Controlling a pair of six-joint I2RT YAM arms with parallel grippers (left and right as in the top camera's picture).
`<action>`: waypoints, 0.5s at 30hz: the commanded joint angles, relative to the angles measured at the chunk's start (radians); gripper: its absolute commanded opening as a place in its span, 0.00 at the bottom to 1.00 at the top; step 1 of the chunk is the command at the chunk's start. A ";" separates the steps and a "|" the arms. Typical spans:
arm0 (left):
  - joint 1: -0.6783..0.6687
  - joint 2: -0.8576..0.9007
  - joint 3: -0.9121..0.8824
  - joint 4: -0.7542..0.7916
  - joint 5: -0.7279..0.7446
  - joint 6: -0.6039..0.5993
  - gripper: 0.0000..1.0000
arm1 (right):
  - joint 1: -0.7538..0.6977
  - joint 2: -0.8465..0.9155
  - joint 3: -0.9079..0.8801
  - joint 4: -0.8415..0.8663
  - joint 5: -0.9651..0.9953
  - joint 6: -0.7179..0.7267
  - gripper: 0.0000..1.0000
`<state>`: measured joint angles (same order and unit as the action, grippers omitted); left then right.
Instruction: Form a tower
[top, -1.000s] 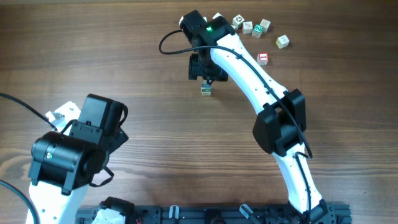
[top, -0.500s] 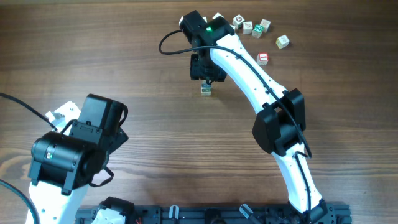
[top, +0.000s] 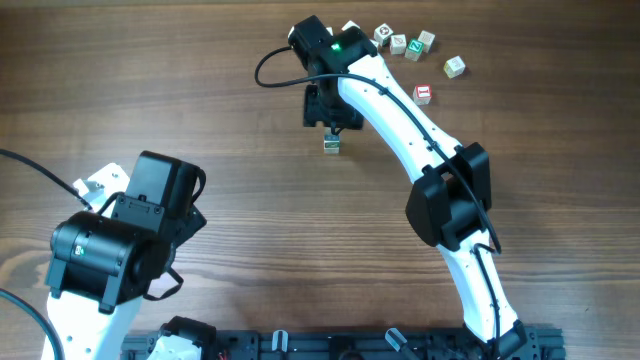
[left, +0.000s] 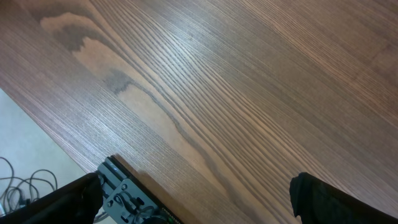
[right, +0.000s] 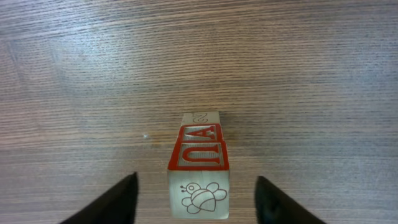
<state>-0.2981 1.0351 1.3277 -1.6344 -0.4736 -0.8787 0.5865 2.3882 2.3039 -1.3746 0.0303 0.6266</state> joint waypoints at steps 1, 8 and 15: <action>0.006 -0.004 0.000 0.000 -0.002 -0.019 1.00 | -0.005 0.060 -0.007 0.002 -0.001 0.002 0.54; 0.006 -0.004 0.000 -0.001 -0.002 -0.019 1.00 | -0.005 0.076 -0.007 0.003 -0.002 0.002 0.65; 0.006 -0.004 0.000 0.000 -0.002 -0.019 1.00 | -0.005 0.076 -0.007 0.001 -0.005 0.002 0.49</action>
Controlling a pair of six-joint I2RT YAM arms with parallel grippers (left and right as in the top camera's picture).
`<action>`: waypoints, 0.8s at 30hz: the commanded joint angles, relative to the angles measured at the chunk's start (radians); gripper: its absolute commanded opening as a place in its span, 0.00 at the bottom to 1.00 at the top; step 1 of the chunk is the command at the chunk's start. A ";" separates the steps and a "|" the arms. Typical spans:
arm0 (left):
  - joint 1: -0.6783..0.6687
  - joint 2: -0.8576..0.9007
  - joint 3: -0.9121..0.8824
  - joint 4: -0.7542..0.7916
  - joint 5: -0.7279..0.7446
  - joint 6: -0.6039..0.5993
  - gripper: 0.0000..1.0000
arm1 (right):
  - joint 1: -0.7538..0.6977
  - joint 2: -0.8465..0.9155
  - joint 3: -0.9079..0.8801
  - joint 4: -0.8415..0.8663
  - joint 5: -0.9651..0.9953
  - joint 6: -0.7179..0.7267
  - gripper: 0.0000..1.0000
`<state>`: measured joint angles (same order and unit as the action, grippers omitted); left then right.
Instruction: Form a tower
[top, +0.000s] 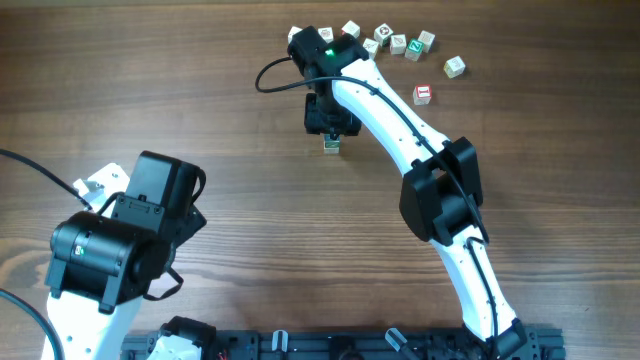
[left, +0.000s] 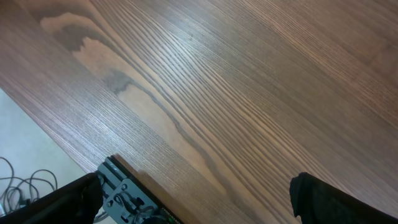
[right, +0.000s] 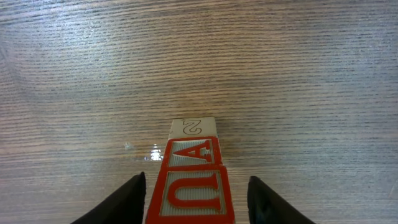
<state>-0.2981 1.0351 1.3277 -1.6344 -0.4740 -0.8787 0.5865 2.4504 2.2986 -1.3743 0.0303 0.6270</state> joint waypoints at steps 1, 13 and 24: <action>0.006 -0.004 0.000 0.000 -0.002 -0.019 1.00 | -0.005 0.013 -0.002 0.000 -0.005 0.001 0.48; 0.006 -0.004 0.000 -0.001 -0.002 -0.019 1.00 | -0.005 0.013 -0.002 -0.013 -0.009 -0.025 0.36; 0.006 -0.004 0.000 -0.001 -0.002 -0.019 1.00 | -0.005 0.013 -0.002 -0.013 -0.027 -0.050 0.31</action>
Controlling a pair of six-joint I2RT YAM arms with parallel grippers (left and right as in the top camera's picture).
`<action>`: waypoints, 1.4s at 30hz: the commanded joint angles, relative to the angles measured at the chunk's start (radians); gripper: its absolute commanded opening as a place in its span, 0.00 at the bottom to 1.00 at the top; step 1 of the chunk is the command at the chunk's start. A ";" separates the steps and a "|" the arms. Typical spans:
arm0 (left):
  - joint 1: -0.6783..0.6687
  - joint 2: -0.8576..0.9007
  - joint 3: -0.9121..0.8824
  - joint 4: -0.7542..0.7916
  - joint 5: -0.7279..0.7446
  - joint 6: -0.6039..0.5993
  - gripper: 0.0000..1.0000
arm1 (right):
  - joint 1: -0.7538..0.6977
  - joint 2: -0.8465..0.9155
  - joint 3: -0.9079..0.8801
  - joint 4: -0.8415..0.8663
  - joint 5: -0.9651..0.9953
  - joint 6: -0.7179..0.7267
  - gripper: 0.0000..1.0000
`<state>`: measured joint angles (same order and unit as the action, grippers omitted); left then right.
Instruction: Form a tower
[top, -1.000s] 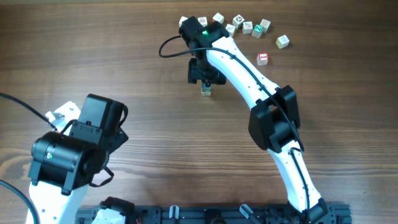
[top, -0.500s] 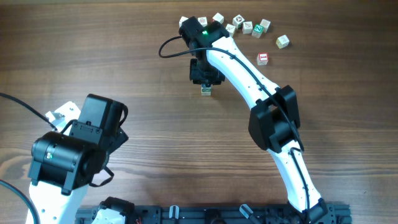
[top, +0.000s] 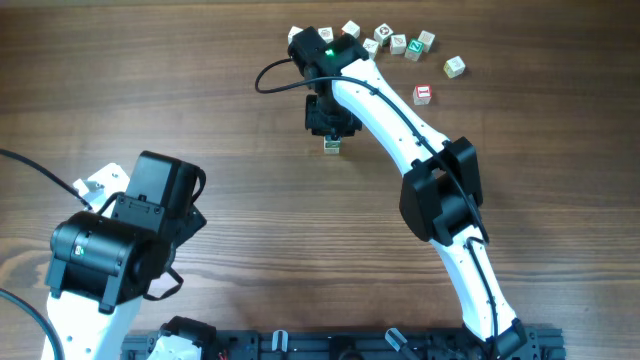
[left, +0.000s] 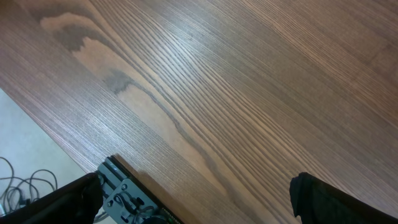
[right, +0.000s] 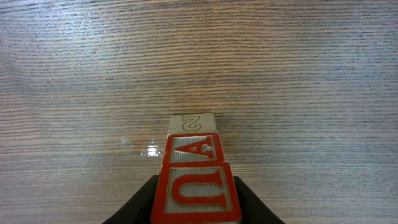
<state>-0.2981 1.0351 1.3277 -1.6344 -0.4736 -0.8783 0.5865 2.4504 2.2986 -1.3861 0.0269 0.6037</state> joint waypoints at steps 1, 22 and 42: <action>0.006 -0.004 0.000 -0.001 -0.002 -0.020 1.00 | -0.005 0.013 -0.002 -0.002 -0.028 -0.028 0.29; 0.006 -0.004 0.000 -0.001 -0.002 -0.020 1.00 | -0.005 0.000 0.041 -0.043 -0.027 -0.040 0.22; 0.006 -0.004 0.000 -0.001 -0.002 -0.020 1.00 | 0.000 0.000 0.037 -0.038 -0.024 -0.077 0.23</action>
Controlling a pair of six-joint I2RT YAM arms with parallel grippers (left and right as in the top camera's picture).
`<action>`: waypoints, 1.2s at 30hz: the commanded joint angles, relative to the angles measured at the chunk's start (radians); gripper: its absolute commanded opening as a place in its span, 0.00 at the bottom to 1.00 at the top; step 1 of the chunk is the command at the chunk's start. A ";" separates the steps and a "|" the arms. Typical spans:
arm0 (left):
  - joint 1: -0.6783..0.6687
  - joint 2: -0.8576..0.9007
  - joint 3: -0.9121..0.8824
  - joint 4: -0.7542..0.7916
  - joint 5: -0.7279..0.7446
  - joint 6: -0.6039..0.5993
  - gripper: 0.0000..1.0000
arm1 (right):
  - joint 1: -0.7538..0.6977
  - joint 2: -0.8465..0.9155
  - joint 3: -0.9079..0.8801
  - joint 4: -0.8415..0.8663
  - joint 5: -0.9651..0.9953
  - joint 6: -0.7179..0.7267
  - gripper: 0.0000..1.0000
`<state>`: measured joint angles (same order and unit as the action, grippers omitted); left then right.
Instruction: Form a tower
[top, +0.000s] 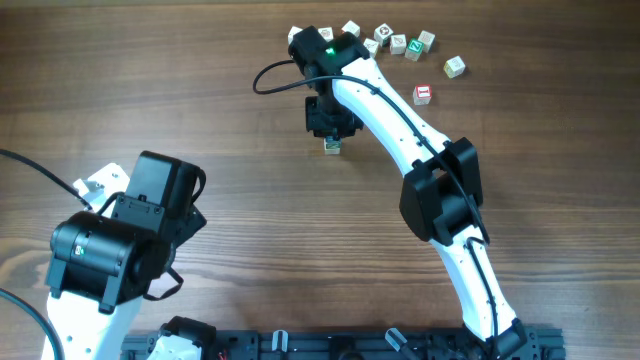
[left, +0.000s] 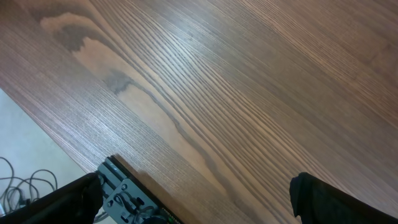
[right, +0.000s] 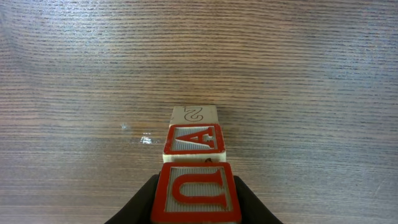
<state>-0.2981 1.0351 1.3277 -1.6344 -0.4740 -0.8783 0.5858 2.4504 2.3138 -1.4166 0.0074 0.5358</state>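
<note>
A small tower of wooden blocks (top: 332, 146) stands at the table's middle back. The right wrist view looks down it: a block with a red U (right: 196, 193) nearest, a red A block (right: 193, 138) under it, and a pale face marked 2 (right: 194, 114) lowest. My right gripper (right: 196, 198) is shut on the U block, one finger on each side. A thin seam shows between U and A; whether they touch is unclear. My left gripper (left: 196, 205) is open over bare wood at the near left, far from the tower.
Several loose blocks lie at the back right, among them a green-lettered one (top: 414, 47), a pale one (top: 455, 66) and a red one (top: 422, 94). Another sits behind the right wrist (top: 297, 33). The left arm (top: 120, 240) stays near the front edge.
My right gripper is still shut on the U block. In the right wrist view the A and 2 faces now sit slightly farther from it, with a thin seam showing. The left arm has not moved.
At first my right gripper was open above the tower, its fingers wide on either side. Then it was lower, still open around the U block. Then it was shut on that block, and it holds it now. The left arm stayed still throughout.
</note>
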 joint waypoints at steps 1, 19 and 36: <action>0.006 -0.004 0.000 -0.001 -0.002 -0.020 1.00 | 0.000 0.000 0.021 -0.010 -0.005 -0.009 0.23; 0.006 -0.004 0.000 -0.001 -0.002 -0.020 1.00 | 0.000 0.000 0.021 -0.009 -0.008 -0.010 0.34; 0.006 -0.004 0.000 -0.001 -0.002 -0.020 1.00 | 0.000 0.000 0.021 0.000 -0.008 -0.010 0.27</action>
<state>-0.2981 1.0351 1.3277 -1.6344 -0.4736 -0.8783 0.5858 2.4504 2.3138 -1.4235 0.0071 0.5289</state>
